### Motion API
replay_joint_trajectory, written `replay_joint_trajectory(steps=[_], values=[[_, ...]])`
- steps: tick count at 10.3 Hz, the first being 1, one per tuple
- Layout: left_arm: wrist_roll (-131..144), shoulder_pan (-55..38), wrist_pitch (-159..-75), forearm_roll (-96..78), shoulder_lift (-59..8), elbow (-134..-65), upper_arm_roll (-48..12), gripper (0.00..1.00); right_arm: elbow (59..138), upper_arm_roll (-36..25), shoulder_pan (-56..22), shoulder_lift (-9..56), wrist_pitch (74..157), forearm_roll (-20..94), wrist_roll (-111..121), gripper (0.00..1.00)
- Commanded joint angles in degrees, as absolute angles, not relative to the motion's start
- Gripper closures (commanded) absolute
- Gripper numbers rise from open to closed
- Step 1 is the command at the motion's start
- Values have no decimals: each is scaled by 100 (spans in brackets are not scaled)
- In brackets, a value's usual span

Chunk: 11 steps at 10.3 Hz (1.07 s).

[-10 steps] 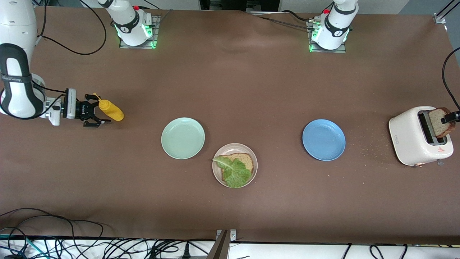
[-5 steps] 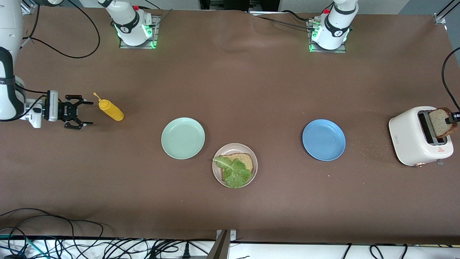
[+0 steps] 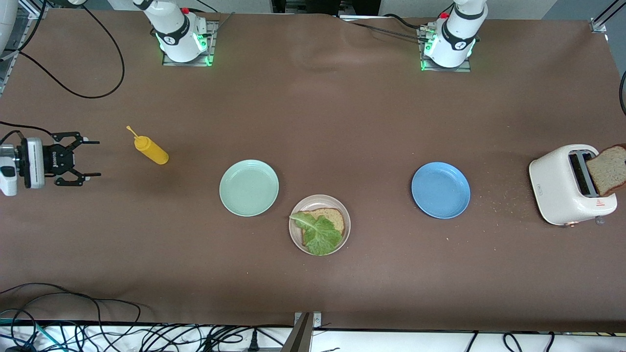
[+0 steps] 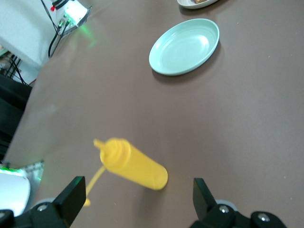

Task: Make sandwich on beige plate with both arms
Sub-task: 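Lift the toast slice out of the toaster with the left gripper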

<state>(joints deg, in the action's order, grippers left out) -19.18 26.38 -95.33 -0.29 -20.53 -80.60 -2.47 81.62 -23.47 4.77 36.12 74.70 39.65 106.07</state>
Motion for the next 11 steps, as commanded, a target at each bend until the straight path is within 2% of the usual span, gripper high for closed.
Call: replay_joint_trajectory(steps=[1,4,6,8,9,11], values=[[-1785,2461,-8949,-901,-2259,-7576,-237,100,7657,-2320,282,3534,7120,3832,9287,0],[-1006,1786,-8729,-2218,-2302,-7594,-220,100,7261,-2347,-43,3384,7093,3754,7722,0],[-696,1400,-8701,-3334,-2556,-7585,-220,100,6674,-2364,-376,3287,6699,3316,6301,0],[-659,1039,-8753,-4485,-3029,-7568,-220,100,6469,-2294,-597,2937,6618,2754,4701,0],[-729,933,-8815,-5100,-3363,-7419,-220,100,6477,-2068,-606,2744,6627,2525,3997,0],[-939,660,-8859,-6086,-3970,-7033,-220,100,6582,-1262,-598,2270,6714,1212,2862,0]])
